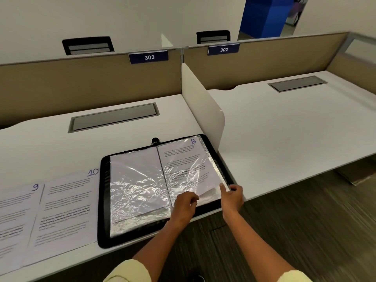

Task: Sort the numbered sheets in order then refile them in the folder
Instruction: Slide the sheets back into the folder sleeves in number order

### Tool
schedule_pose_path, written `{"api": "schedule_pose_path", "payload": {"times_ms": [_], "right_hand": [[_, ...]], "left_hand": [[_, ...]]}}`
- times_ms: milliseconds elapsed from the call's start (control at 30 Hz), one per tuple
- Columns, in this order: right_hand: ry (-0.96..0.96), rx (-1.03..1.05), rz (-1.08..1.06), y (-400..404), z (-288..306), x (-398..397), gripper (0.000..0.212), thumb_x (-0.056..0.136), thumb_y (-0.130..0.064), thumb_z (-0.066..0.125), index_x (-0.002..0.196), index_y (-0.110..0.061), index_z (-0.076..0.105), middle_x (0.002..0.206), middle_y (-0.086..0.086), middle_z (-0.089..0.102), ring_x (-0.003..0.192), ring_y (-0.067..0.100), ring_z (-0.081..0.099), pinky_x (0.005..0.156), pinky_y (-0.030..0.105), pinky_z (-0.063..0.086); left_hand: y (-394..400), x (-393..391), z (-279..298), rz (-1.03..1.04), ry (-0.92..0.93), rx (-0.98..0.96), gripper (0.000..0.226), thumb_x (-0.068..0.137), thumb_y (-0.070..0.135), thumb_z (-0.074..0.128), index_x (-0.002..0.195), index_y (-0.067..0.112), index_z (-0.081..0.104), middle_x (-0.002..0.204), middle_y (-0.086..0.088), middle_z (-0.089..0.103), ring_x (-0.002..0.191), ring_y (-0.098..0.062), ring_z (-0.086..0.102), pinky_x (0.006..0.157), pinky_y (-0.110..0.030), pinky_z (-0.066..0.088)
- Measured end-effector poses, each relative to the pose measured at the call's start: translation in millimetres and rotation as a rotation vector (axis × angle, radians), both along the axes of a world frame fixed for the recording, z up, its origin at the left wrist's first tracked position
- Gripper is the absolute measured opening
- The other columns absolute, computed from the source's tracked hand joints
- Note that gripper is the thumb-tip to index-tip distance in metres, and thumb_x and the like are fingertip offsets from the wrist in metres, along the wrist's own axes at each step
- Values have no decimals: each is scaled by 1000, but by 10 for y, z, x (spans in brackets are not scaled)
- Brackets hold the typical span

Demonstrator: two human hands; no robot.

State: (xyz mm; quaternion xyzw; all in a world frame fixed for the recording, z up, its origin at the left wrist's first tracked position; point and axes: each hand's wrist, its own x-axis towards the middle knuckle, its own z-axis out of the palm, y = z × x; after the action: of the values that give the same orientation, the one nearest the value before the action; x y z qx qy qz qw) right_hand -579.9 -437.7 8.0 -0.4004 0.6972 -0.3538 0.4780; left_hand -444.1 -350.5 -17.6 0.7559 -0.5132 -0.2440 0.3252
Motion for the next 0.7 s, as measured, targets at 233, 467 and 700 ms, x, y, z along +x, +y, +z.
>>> {"api": "schedule_pose_path", "payload": {"times_ms": [233, 467, 700], "right_hand": [[-101, -154, 185, 63, 138, 106, 13, 96, -19, 63, 90, -29, 69, 95, -5, 71, 95, 15, 67, 93, 44, 55], [-229, -348, 394, 348, 458, 436, 19, 103, -19, 52, 113, -22, 68, 109, -9, 70, 104, 3, 63, 86, 10, 47], [-290, -453, 656, 640, 529, 785, 19, 103, -19, 50, 115, -21, 65, 114, -5, 69, 109, 4, 62, 95, 13, 48]], "left_hand": [[-75, -5, 199, 81, 205, -1, 19, 90, 39, 66, 99, 22, 71, 91, 9, 66, 81, -1, 61, 71, -15, 48], [-206, 99, 693, 257, 455, -144, 41, 93, 53, 53, 89, 16, 70, 77, -1, 72, 64, -19, 69, 63, -34, 59], [78, 541, 952, 395, 610, -222, 51, 86, 51, 64, 88, 0, 69, 77, -17, 71, 62, -33, 68, 57, -35, 56]]}}
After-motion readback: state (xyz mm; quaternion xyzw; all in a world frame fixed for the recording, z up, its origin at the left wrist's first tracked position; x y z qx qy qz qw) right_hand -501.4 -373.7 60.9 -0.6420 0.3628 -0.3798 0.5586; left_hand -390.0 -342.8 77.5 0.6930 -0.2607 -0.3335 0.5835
